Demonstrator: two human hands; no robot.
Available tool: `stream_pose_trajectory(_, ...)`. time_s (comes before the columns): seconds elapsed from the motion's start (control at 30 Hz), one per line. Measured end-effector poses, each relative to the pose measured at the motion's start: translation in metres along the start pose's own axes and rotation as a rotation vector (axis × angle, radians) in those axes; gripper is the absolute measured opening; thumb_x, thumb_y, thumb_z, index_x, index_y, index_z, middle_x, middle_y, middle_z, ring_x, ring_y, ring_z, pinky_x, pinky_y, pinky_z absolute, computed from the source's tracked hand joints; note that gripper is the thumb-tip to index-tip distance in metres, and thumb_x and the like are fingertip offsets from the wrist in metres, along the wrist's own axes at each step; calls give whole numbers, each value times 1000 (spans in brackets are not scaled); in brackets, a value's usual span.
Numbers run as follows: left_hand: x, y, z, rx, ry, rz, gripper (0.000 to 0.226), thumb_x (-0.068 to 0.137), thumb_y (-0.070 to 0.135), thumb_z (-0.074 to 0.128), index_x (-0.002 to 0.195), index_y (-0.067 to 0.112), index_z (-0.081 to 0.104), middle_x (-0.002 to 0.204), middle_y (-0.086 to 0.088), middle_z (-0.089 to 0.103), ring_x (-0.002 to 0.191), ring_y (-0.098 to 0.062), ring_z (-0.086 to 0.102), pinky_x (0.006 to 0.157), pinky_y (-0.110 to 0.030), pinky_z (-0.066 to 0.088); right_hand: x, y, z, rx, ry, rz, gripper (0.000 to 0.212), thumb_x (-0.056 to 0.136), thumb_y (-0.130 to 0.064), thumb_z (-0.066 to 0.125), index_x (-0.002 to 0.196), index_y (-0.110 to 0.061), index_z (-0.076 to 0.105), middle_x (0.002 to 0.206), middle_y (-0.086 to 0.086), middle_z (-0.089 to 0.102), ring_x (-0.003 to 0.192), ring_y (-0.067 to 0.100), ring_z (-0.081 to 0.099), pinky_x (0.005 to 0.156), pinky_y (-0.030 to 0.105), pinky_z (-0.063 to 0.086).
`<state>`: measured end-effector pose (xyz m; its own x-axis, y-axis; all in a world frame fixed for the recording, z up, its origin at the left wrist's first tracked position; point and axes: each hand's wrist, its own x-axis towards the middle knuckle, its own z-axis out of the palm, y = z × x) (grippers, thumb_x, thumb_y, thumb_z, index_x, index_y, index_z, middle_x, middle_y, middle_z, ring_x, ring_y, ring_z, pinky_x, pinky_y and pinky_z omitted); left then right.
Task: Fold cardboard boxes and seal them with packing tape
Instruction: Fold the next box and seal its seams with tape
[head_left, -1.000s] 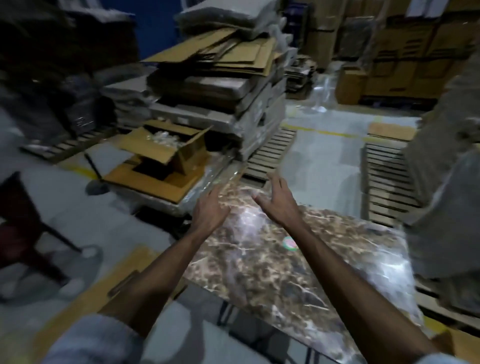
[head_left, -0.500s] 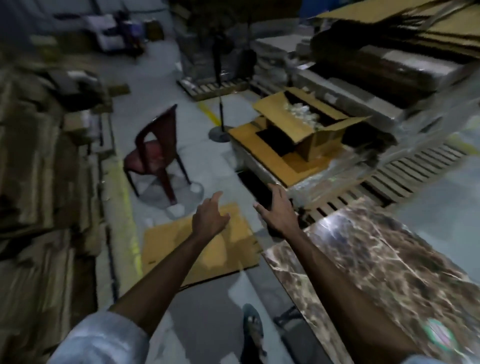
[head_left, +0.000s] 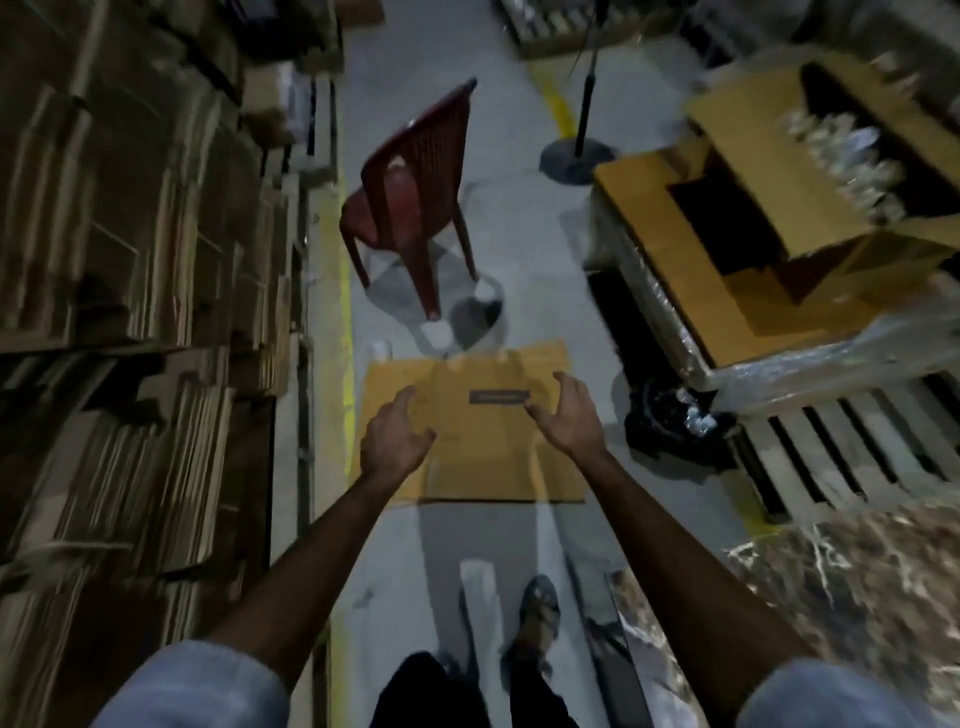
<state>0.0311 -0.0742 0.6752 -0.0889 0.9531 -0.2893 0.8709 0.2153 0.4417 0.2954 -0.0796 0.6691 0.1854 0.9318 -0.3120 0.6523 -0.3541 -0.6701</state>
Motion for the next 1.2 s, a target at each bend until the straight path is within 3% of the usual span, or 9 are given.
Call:
stream_pose_trajectory(0.2,65,-63,103,21,-163,-88,76,93,39,73,158,25,36,136,-16,58,123,-40,57,93,-47,53,73,82,110,4,-140,223,79,98,-43,68,158,-7,31,161,15,34,145,33,38,114,43,35)
stream_pose_trajectory(0.4,155,-137,260,150,-317,-28,75,96,40,65,161,26,31,141,-12,54,125,-37,53,94,-44,48,171,216,254,-68,-238,405,84,95,-48,70,157,-3,34,157,23,40,142,40,42,112,51,41)
stream_pose_trajectory(0.7,268,-241,469,164,-327,-11,66,99,31,65,157,25,35,147,-12,52,129,-35,52,98,-47,47,281,414,420,-126,-244,545,86,91,-52,72,154,-7,34,152,22,43,132,46,50,106,56,47)
stream_pose_trajectory(0.87,312,-290,541,254,-338,-1,76,93,32,72,158,23,33,149,-15,49,131,-40,50,99,-52,47,304,473,472,-132,-156,653,91,92,-49,73,158,-8,26,160,20,28,142,47,35,111,54,37)
stream_pose_trajectory(0.97,324,-300,573,289,-351,55,82,91,36,76,159,22,31,155,-16,41,136,-42,44,103,-57,45,306,487,495,61,12,869,103,87,-48,77,162,-12,16,168,15,12,149,42,26,116,52,37)
stream_pose_trajectory(1.03,325,-302,590,324,-393,95,87,90,38,77,160,23,28,161,-15,33,141,-42,39,105,-60,43,304,492,510,327,121,1091,103,77,-53,82,157,-14,28,168,11,16,148,34,31,114,46,42)
stream_pose_trajectory(1.1,323,-304,606,374,-436,113,94,86,44,81,160,25,26,164,-13,28,143,-41,36,106,-61,43,300,494,534,736,161,1073,69,74,-60,84,121,-18,56,146,9,51,122,27,59,96,39,55)
stream_pose_trajectory(1.13,321,-304,612,397,-453,118,97,83,48,82,159,27,25,163,-12,27,142,-41,36,105,-61,44,297,489,543,910,143,1032,43,84,-56,78,103,-22,59,125,5,61,101,21,65,81,33,58)
stream_pose_trajectory(1.2,316,-304,621,408,-481,128,99,79,51,84,156,29,26,160,-11,28,139,-40,38,102,-60,45,293,476,552,1121,210,1032,22,97,-42,67,91,-22,60,98,3,63,78,15,63,57,23,53)
